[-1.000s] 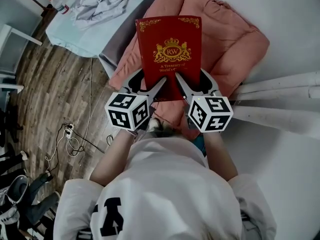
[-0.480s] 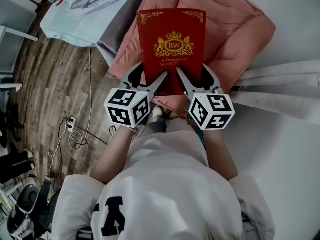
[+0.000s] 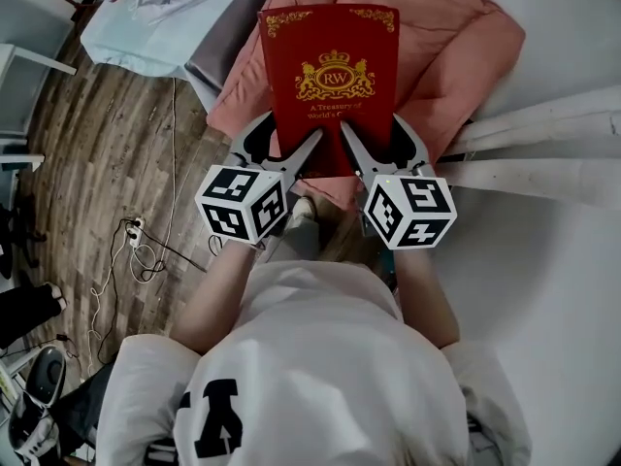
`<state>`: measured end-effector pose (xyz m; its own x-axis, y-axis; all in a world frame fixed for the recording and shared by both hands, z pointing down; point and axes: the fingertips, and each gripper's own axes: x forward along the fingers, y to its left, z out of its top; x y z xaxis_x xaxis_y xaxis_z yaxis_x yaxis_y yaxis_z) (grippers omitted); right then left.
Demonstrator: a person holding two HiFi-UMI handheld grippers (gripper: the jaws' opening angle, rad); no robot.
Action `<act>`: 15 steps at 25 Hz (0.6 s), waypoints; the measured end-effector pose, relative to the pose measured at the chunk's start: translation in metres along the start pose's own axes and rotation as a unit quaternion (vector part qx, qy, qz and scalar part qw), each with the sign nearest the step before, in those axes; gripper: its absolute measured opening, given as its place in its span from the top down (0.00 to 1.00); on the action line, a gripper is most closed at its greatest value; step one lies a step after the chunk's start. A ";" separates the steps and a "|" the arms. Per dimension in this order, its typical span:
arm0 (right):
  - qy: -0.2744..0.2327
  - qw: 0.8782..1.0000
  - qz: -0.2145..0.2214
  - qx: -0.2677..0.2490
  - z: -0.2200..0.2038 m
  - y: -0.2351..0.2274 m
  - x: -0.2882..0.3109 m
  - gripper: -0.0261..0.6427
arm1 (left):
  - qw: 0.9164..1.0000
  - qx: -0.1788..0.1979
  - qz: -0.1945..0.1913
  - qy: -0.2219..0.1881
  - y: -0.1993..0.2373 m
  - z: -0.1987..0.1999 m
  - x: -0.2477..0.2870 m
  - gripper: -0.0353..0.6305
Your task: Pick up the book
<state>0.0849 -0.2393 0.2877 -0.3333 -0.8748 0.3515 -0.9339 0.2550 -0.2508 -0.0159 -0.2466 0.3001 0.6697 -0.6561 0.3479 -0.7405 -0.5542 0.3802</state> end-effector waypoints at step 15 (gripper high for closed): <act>0.010 1.000 0.011 -0.003 -0.082 0.026 -0.171 0.48 | 1.000 -0.011 0.014 -0.013 -0.121 -0.106 -0.109 0.47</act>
<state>0.1073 -0.0489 0.2950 -0.3560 -0.8606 0.3642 -0.9272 0.2766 -0.2527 0.0065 -0.0533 0.3072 0.6474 -0.6837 0.3369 -0.7569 -0.5250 0.3891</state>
